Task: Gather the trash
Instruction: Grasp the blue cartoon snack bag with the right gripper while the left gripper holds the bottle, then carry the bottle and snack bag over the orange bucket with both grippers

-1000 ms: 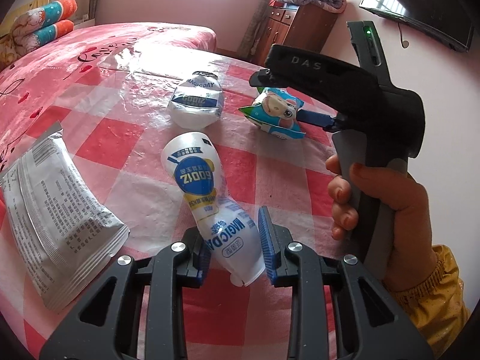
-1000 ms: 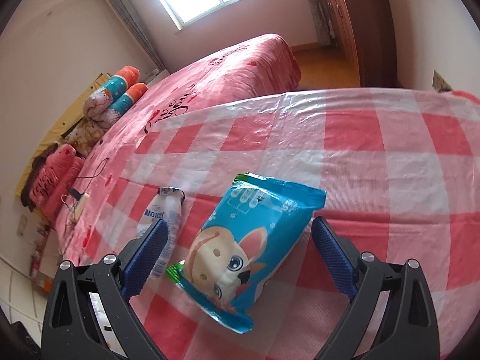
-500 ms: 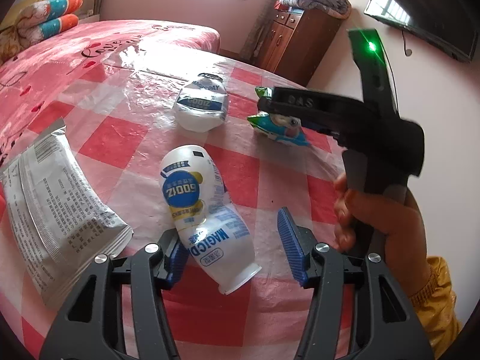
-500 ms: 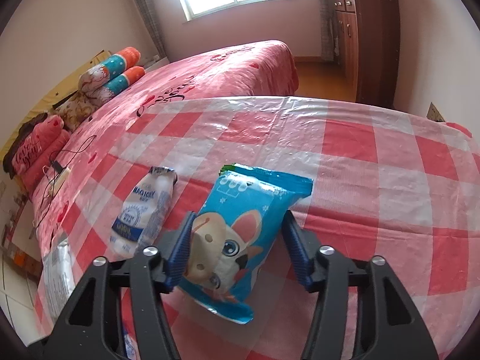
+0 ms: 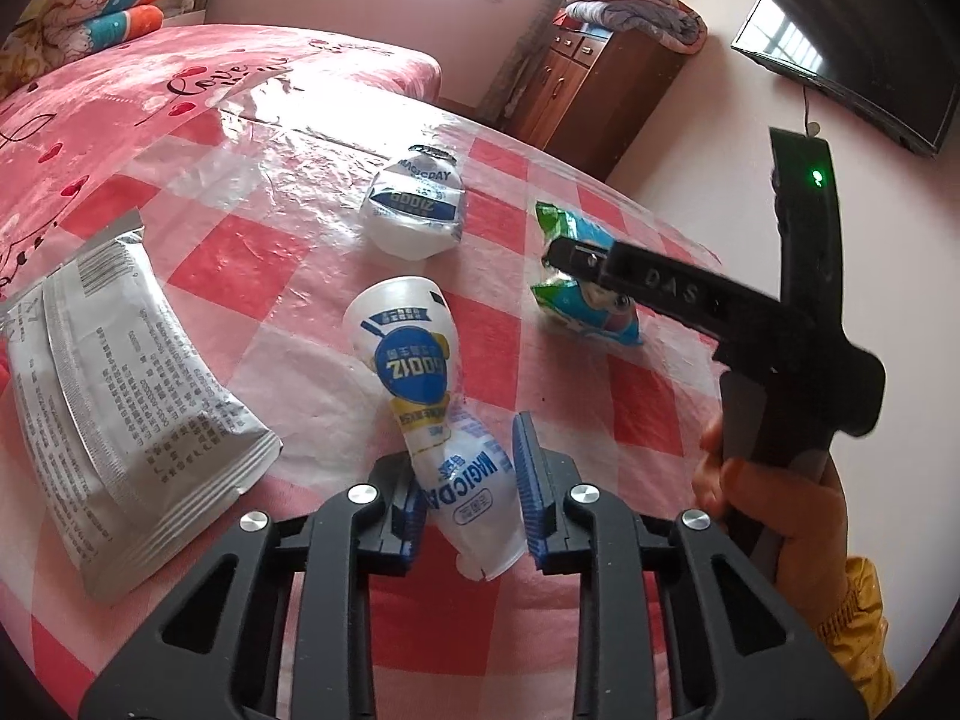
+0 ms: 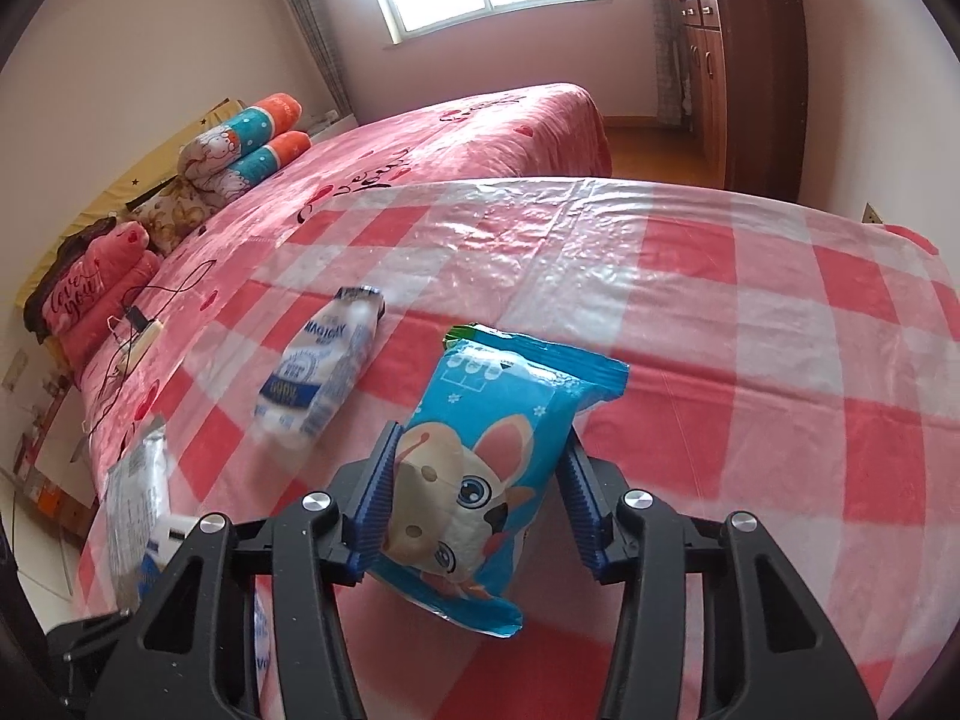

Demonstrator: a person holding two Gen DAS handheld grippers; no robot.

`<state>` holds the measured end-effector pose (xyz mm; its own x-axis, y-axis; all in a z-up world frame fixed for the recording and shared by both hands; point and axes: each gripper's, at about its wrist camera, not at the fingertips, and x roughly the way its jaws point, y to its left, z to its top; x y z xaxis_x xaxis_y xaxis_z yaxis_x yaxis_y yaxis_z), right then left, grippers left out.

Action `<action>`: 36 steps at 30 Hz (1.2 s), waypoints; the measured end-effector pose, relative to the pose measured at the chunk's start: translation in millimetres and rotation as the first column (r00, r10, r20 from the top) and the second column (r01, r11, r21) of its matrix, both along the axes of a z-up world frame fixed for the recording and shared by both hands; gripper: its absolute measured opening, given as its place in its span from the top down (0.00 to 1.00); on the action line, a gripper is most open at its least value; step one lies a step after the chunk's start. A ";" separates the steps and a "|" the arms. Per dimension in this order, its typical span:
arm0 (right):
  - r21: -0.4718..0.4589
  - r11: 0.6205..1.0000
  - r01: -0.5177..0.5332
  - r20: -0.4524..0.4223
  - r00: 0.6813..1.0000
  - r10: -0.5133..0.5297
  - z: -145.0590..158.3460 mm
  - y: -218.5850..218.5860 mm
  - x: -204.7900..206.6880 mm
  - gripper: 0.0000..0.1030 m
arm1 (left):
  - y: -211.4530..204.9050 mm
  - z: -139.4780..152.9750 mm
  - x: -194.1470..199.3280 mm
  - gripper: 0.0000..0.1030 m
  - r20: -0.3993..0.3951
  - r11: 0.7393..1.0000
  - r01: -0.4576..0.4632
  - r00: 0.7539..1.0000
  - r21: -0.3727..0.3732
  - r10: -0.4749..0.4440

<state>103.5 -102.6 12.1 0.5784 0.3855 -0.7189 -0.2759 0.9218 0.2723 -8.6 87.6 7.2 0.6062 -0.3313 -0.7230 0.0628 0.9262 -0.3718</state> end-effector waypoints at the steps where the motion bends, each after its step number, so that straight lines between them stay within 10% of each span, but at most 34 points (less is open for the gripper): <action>1: 0.000 1.000 0.000 0.000 1.000 0.000 0.1 -1.6 -2.5 0.51 | 0.4 0.5 -1.2 0.74 0.001 1.000 0.002 1.000 0.000 -0.002; 36: 0.130 0.991 -0.007 -0.018 1.000 0.009 10.3 -23.2 -145.7 0.53 | 9.1 14.4 -85.7 0.75 0.012 0.996 0.057 0.998 0.074 -0.058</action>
